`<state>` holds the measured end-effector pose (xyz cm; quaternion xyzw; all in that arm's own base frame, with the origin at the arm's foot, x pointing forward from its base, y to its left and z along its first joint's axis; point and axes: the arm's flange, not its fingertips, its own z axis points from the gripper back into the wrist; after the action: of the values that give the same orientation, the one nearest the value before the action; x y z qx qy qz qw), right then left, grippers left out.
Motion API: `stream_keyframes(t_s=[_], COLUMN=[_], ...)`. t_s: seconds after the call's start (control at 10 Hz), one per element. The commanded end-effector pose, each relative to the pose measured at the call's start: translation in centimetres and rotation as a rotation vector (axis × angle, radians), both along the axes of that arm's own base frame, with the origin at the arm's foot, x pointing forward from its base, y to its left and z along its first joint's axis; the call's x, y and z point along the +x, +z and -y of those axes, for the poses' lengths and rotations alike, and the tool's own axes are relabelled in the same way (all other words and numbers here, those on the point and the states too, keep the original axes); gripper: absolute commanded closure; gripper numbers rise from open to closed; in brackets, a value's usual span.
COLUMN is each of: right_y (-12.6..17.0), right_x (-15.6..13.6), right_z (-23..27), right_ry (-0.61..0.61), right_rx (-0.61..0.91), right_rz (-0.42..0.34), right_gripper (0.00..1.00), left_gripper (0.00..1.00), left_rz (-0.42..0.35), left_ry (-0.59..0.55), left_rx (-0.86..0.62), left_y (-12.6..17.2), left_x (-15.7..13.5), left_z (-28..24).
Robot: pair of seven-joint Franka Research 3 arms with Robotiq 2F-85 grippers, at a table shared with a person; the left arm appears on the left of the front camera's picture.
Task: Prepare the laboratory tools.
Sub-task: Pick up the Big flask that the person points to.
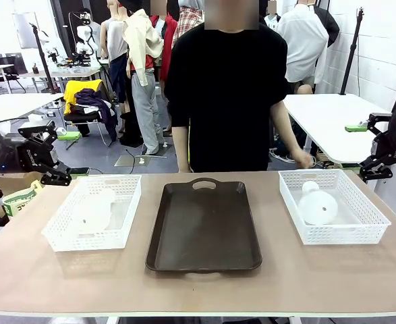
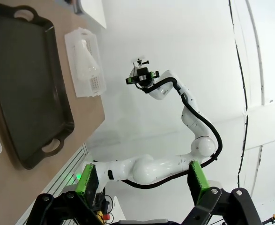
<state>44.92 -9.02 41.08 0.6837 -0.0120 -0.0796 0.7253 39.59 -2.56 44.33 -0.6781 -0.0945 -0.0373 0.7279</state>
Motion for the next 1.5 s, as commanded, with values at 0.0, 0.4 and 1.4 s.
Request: stream_keyframes(t_s=[0.0,0.4,1.4], right_y=[0.34,0.0,0.0], right_x=[0.18,0.0,0.0], right_z=[-0.2,0.0,0.0], right_ry=[-0.008,0.0,0.0], right_rx=[-0.037,0.0,0.0], right_rz=[0.009,0.0,0.0], right_gripper=[0.0,0.0,0.0], left_gripper=[0.0,0.0,0.0], left_rz=[-0.06,0.0,0.0], left_ry=[-0.013,0.0,0.0], left_rx=[0.024,0.0,0.0], left_y=[0.2,0.0,0.0], left_x=[0.64,0.0,0.0], left_z=[0.24,0.0,0.0])
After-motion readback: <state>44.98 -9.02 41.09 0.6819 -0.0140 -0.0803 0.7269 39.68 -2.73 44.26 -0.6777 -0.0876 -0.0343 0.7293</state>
